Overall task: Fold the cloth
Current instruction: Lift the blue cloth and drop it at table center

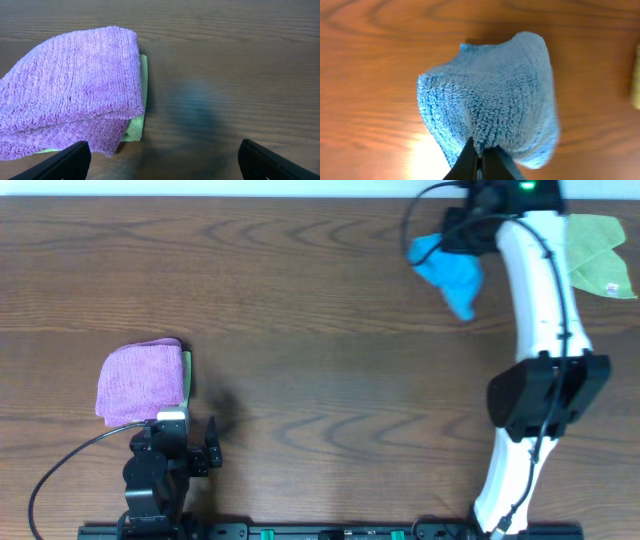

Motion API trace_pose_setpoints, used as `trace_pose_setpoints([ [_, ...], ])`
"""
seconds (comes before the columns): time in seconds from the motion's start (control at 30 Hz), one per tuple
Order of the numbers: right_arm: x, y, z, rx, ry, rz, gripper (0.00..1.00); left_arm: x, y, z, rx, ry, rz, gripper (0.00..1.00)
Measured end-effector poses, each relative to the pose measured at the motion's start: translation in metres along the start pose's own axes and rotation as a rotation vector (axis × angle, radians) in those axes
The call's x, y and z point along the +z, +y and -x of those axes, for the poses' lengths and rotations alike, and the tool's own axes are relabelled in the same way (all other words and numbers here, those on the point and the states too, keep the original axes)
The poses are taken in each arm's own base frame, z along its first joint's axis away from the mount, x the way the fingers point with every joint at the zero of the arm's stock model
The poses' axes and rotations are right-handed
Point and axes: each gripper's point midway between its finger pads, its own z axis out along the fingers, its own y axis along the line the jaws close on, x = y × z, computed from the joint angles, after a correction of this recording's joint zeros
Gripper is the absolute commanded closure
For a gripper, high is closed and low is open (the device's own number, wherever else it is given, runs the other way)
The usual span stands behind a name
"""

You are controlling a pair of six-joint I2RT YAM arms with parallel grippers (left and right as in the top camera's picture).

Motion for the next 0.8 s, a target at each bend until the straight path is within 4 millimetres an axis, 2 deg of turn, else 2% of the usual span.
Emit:
trace_pose_setpoints([
  [0.17,0.0,0.055,-0.007,-0.097,-0.006,0.048,0.99,0.0,0.0,0.0,0.0,0.0,0.0,0.05],
  [0.27,0.003,0.079,-0.015,-0.143,0.004,0.068,0.99,0.0,0.0,0.0,0.0,0.0,0.0,0.05],
  [0.4,0.014,0.1,-0.027,-0.185,0.038,0.077,0.99,0.0,0.0,0.0,0.0,0.0,0.0,0.04],
  [0.53,0.039,0.124,-0.046,-0.23,0.1,0.091,0.99,0.0,0.0,0.0,0.0,0.0,0.0,0.05],
  [0.7,0.082,0.168,-0.077,-0.31,0.176,0.147,0.99,0.0,0.0,0.0,0.0,0.0,0.0,0.05],
  [0.8,0.093,0.193,-0.085,-0.373,0.169,0.188,0.99,0.0,0.0,0.0,0.0,0.0,0.0,0.05],
])
